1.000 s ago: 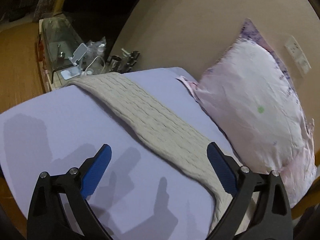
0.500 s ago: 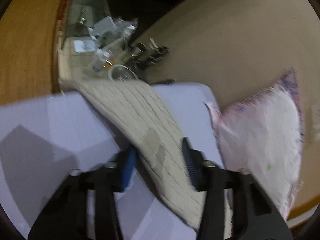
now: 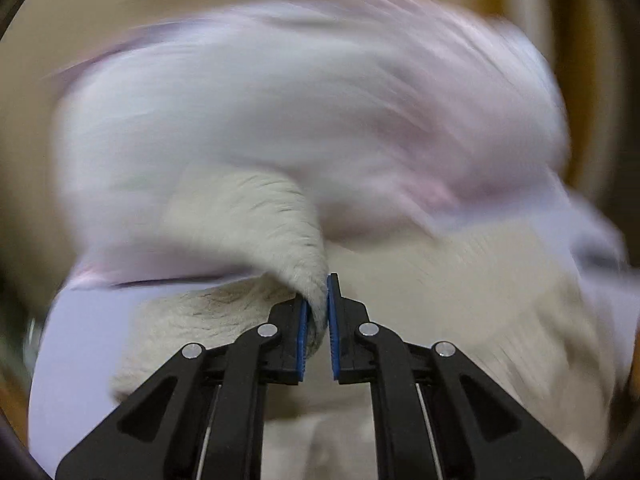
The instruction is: Fold small clothes
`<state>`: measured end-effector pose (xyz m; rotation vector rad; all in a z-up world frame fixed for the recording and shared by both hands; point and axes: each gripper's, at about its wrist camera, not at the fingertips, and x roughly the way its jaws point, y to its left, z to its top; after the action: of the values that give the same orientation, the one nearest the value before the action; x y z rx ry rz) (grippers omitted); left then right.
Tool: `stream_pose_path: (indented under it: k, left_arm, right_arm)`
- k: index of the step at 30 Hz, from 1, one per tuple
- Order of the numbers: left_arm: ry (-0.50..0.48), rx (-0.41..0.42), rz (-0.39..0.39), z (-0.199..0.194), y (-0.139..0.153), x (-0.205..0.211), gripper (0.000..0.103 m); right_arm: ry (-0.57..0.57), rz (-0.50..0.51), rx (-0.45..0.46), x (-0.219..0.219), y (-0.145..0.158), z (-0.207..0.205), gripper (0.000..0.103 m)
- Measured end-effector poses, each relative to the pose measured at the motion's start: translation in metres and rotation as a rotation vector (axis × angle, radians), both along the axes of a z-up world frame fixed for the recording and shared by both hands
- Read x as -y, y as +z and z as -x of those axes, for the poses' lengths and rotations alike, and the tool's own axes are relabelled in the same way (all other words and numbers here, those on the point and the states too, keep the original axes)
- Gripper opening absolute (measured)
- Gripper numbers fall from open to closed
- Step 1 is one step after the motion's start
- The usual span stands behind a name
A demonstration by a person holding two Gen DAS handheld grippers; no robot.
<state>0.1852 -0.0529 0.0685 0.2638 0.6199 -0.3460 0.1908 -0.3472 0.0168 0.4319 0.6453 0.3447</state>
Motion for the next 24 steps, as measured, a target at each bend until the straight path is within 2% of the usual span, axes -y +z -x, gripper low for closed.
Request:
stream_pose_path:
  k: [2, 3, 4, 5, 6, 7, 9, 10, 12, 14, 15, 16, 17, 18, 20, 24]
  left_arm:
    - [-0.138, -0.080, -0.134, 0.013, -0.042, 0.057, 0.008]
    - [-0.168, -0.084, -0.173, 0.021, -0.053, 0.069, 0.008]
    - [-0.186, -0.058, -0.219, 0.035, -0.061, 0.077, 0.009]
    - [-0.197, -0.031, -0.234, 0.044, -0.061, 0.075, 0.012]
    - [-0.207, -0.022, -0.227, 0.048, -0.059, 0.071, 0.021]
    - [-0.212, -0.013, -0.201, 0.056, -0.053, 0.063, 0.035]
    - [-0.176, -0.010, -0.115, 0.070, -0.038, 0.027, 0.055]
    - [-0.157, -0.017, -0.089, 0.073, -0.034, 0.011, 0.059]
    - [-0.101, -0.046, -0.044, 0.074, -0.029, -0.018, 0.059]
    - [-0.044, -0.090, -0.009, 0.079, -0.029, -0.049, 0.059]
    - [-0.019, -0.110, 0.007, 0.084, -0.032, -0.064, 0.060]
    - [0.006, -0.127, 0.020, 0.085, -0.034, -0.077, 0.061]
    - [0.039, -0.144, 0.034, 0.088, -0.035, -0.092, 0.061]
    - [0.064, -0.158, 0.052, 0.089, -0.036, -0.103, 0.062]
    - [0.100, -0.195, 0.116, 0.100, -0.039, -0.128, 0.065]
    - [0.115, -0.265, 0.306, 0.109, -0.042, -0.162, 0.068]
  right_arm:
    - [-0.017, -0.016, -0.056, 0.007, -0.010, -0.008, 0.073]
    - [-0.021, -0.022, -0.075, 0.009, -0.013, -0.010, 0.071]
    - [-0.020, -0.034, -0.100, 0.013, -0.017, -0.012, 0.070]
    - [-0.020, -0.051, -0.134, 0.019, -0.021, -0.015, 0.068]
    - [-0.022, -0.056, -0.148, 0.022, -0.024, -0.016, 0.066]
    - [-0.025, -0.061, -0.164, 0.024, -0.027, -0.019, 0.064]
    - [-0.034, -0.077, -0.199, 0.027, -0.034, -0.026, 0.052]
    - [-0.031, -0.096, -0.220, 0.028, -0.039, -0.031, 0.050]
    - [-0.041, -0.110, -0.276, 0.026, -0.049, -0.040, 0.045]
    - [-0.035, -0.105, -0.299, 0.021, -0.056, -0.044, 0.045]
    - [-0.032, -0.085, -0.301, 0.017, -0.059, -0.046, 0.040]
    - [-0.031, -0.070, -0.301, 0.013, -0.060, -0.048, 0.034]
    - [-0.024, -0.050, -0.297, 0.009, -0.061, -0.049, 0.015]
    - [0.006, -0.024, -0.293, 0.002, -0.062, -0.051, 0.009]
    - [0.017, 0.025, -0.252, -0.006, -0.058, -0.049, 0.007]
    - [-0.127, 0.052, -0.134, 0.012, -0.038, -0.042, 0.007]
